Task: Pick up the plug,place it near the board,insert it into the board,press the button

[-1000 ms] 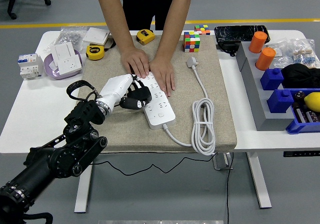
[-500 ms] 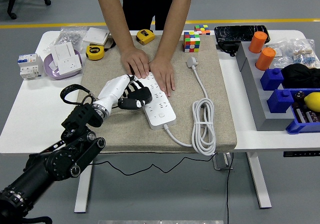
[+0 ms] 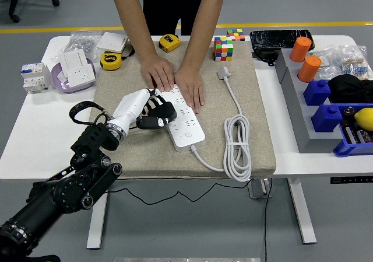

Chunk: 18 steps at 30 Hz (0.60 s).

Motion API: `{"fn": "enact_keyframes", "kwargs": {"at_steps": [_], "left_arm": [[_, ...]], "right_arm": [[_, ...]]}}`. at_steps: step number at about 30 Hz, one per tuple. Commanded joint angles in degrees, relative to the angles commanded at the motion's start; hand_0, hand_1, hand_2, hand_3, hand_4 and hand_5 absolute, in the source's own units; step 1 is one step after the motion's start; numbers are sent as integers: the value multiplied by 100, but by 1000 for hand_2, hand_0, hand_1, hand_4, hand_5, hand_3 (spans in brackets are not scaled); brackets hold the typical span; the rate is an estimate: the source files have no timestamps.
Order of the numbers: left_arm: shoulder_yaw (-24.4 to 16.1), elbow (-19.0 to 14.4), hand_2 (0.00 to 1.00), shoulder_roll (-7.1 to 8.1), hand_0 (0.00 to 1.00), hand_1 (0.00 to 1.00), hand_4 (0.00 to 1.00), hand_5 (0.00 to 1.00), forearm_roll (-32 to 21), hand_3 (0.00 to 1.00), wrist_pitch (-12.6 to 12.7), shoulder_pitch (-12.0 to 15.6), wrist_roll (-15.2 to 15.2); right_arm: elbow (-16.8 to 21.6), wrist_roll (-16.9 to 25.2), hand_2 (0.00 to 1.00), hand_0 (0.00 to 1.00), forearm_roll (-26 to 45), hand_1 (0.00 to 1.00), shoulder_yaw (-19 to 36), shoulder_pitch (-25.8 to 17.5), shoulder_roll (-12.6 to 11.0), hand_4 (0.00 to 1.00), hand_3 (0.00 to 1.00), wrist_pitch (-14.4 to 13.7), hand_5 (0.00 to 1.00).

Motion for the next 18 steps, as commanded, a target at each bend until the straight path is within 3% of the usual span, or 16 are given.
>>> {"fn": "enact_keyframes", "kwargs": {"at_steps": [11, 18], "left_arm": [[-120, 15, 407, 0, 297, 322, 804, 264, 22, 454, 257, -125, -154], [-129, -27, 404, 0, 299, 327, 801, 265, -10, 455, 95, -141, -167]], "right_arm": [[0, 4, 693, 810, 26, 718, -5, 34, 5, 884, 604, -2, 570], [0, -5, 693, 808, -2, 718, 37, 30, 6, 884, 605, -1, 570]]}}
